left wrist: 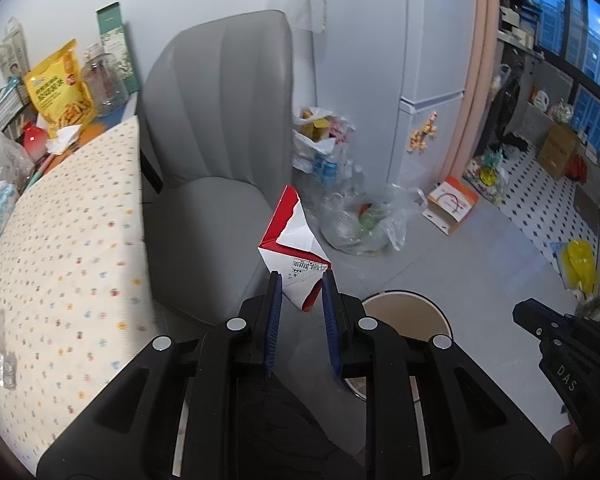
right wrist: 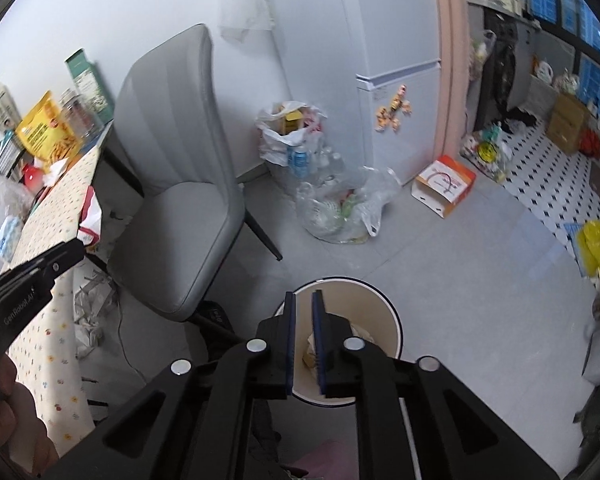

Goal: Collect trash
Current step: 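Carry both red-white wrappers to the white bin and release them, then move both open tools back to the table toward the plastic bag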

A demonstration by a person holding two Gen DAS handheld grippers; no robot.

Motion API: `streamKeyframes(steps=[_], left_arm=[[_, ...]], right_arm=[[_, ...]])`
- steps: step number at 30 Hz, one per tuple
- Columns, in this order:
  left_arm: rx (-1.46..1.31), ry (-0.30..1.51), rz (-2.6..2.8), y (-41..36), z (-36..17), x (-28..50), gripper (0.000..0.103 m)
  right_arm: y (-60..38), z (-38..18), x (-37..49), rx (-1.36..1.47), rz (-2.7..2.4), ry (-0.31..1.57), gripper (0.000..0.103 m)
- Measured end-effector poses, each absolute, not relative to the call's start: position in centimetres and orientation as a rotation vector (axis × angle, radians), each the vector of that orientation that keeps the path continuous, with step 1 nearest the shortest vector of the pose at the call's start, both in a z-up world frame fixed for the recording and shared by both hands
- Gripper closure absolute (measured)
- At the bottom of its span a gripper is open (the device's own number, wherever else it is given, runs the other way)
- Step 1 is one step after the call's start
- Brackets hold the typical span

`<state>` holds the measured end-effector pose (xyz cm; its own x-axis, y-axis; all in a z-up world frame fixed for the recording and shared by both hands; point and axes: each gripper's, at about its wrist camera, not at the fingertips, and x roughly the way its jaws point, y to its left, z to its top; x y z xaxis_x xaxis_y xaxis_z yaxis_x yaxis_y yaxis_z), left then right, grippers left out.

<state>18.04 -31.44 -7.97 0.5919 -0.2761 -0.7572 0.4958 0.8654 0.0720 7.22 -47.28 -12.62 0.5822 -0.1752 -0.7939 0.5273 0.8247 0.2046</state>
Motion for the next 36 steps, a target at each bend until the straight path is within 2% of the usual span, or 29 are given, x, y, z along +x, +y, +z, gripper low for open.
streamKeyframes(steps=[2,3,5,7,12,16,17,18,19,22,24,28,32,36], left_arm=[[0.301,0.832,-0.476,-32.6,-8.4,18.0,0.083],[0.306,0.835,-0.486,-33.1,-8.5,17.9,0.083],[0.319,0.843,-0.511,-34.1,-9.0,17.6,0.083],[0.327,0.854,-0.537,-35.2,-9.5,17.3,0.083],[0.344,0.879,-0.618,-38.4,-10.2,16.3,0.083],[0.355,0.888,-0.707,-40.6,-10.5,14.9,0.081],[0.350,0.891,-0.736,-41.0,-10.5,14.6,0.078],[0.357,0.891,-0.748,-41.2,-10.4,14.3,0.060],[0.364,0.883,-0.749,-41.3,-10.3,14.1,0.037],[0.374,0.825,-0.738,-40.8,-9.5,13.5,0.019],[0.366,0.822,-0.721,-40.3,-9.0,13.8,0.015],[0.347,0.778,-0.634,-38.5,-7.6,14.1,0.013],[0.307,0.758,-0.587,-36.0,-6.2,14.6,0.010],[0.275,0.728,-0.536,-32.7,-4.8,14.8,0.008]], right_arm=[[-47.7,-13.0,6.9,0.460,-0.434,0.862,0.087],[-48.0,-13.1,6.6,0.462,-0.444,0.861,0.077],[-48.4,-13.1,6.0,0.467,-0.462,0.856,0.067],[-49.1,-13.0,5.1,0.481,-0.478,0.849,0.066],[-50.8,-12.4,3.0,0.467,-0.538,0.833,0.052],[-52.4,-12.6,1.4,0.490,-0.592,0.829,0.050],[-52.7,-12.6,1.2,0.495,-0.599,0.828,0.050],[-53.0,-12.7,1.1,0.498,-0.605,0.826,0.050],[-53.1,-12.7,0.9,0.500,-0.608,0.825,0.050],[-53.4,-12.7,0.6,0.503,-0.604,0.822,0.050],[-53.1,-12.5,0.7,0.496,-0.595,0.814,0.049],[-52.4,-11.9,0.7,0.489,-0.580,0.798,0.046],[-51.1,-11.1,0.7,0.463,-0.564,0.786,0.038],[-49.3,-9.6,1.1,0.433,-0.533,0.755,0.025]])
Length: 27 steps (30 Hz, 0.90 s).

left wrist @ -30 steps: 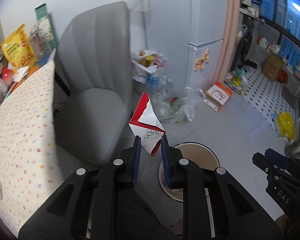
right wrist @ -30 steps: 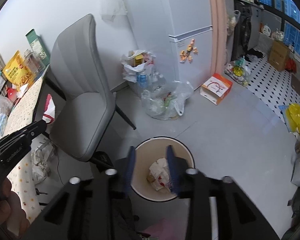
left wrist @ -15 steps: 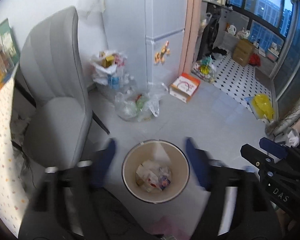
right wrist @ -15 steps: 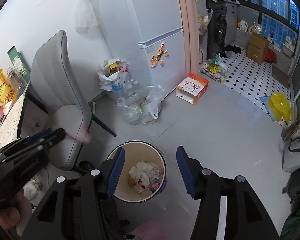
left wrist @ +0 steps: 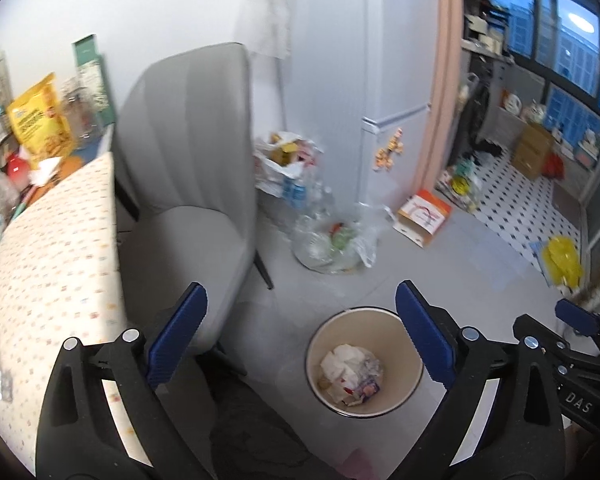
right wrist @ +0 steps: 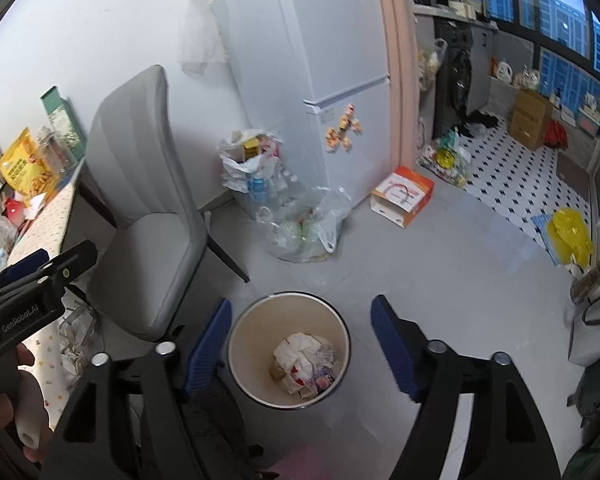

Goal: Collect trash
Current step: 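Move both open tools back to the table toward the plastic bag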

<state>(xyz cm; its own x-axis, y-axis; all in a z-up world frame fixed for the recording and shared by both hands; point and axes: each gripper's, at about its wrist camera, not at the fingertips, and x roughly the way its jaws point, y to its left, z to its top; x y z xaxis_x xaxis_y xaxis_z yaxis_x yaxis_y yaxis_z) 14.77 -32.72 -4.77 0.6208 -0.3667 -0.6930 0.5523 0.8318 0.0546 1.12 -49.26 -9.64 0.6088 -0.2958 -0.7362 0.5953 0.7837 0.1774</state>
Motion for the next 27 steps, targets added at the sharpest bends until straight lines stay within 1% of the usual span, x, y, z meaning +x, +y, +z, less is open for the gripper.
streamKeyframes(steps=[2,15,27], left_arm=[[0.259,0.719,-0.519,-31.3,-4.3,14.7,0.007],[0.129,0.654,-0.397,-21.6,-0.9,15.1,0.006],[-0.004,0.612,-0.276,-11.9,0.7,15.5,0.006]], right_arm=[[-48.2,-9.0,1.4,0.419,-0.515,0.747,0.023],[-40.3,-4.4,4.0,0.299,-0.406,0.706,0.016],[-32.5,-1.3,6.8,0.183,-0.293,0.686,0.015]])
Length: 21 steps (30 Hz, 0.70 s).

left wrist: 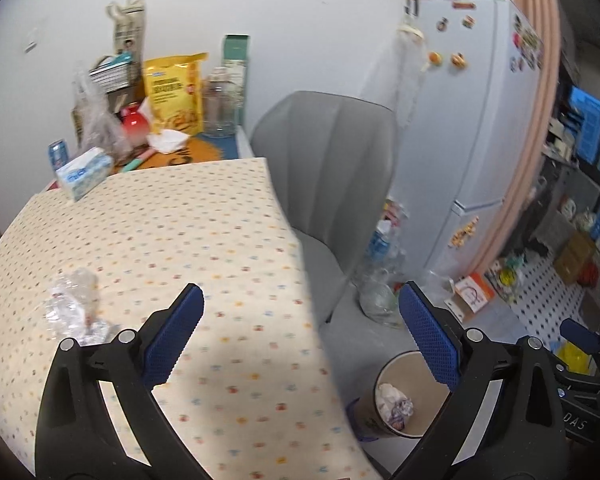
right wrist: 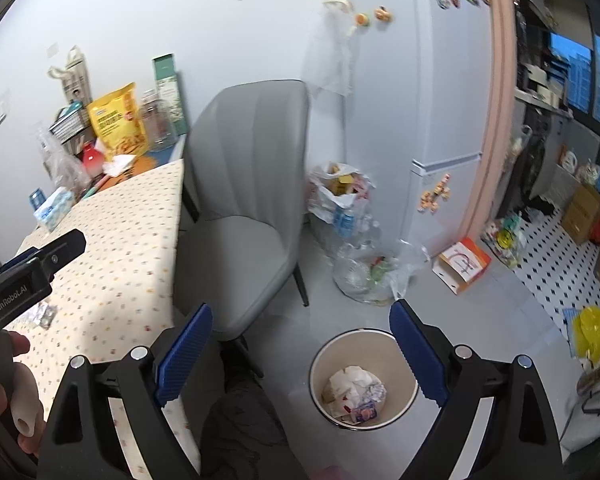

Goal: Collect trash
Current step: 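Move both open tools back to the table toward the plastic bag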

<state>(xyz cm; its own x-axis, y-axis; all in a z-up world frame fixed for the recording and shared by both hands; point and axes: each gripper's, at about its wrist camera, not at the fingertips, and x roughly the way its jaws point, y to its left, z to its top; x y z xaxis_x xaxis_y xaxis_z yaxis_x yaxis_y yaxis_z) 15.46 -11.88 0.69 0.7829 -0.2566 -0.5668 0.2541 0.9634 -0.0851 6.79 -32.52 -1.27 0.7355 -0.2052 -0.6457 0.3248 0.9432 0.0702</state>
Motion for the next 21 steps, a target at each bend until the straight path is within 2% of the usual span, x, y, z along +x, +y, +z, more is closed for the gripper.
streamKeyframes(steps=[21], left_arm=[[-0.166,0.610,-0.012,5.6,-0.6,14.3,0.006]], right_arm=[[-16.3,-0.5,11.4,0.032,-0.027,0.700,0.011]])
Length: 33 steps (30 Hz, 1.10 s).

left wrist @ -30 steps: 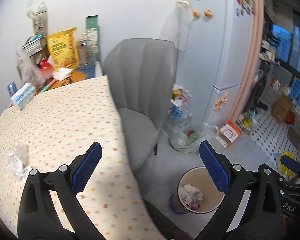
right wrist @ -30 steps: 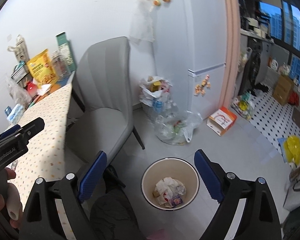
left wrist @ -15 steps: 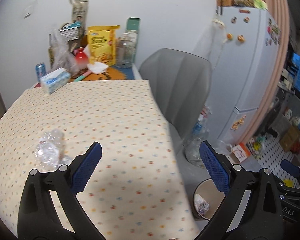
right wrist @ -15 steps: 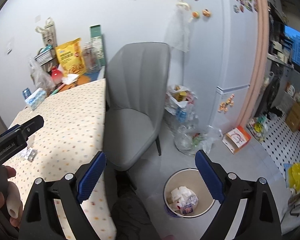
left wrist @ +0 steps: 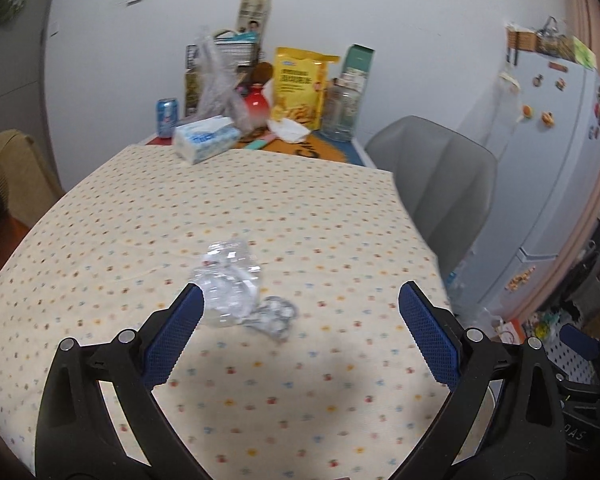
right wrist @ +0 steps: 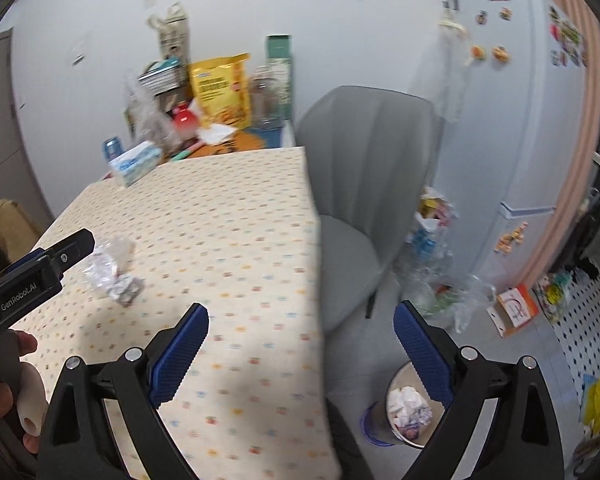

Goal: Collect trash
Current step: 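Move both open tools back to the table toward the plastic bag, then grasp the clear plastic bag with the left gripper while the right grasps the blister pack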

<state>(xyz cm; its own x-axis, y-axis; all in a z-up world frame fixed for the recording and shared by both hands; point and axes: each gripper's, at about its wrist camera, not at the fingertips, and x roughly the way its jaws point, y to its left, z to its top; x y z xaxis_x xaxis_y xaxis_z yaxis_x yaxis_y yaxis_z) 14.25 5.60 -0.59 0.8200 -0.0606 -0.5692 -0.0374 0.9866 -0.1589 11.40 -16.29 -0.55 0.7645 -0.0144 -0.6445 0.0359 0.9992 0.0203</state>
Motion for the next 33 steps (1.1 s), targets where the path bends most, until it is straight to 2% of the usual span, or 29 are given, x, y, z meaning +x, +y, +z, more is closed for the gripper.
streamKeyframes(steps=[14,33], left_arm=[[-0.248,0.640,0.120,14.7,-3.0,13.8,0.006],[-0.284,0.743,0.151,18.4,-7.5,17.9,0.006]], right_arm=[[-6.7,-2.8,13.9,-0.048,0.115,0.757,0.011],[-1.7,-6.6,18.6,-0.080,0.184,0.860,0.022]])
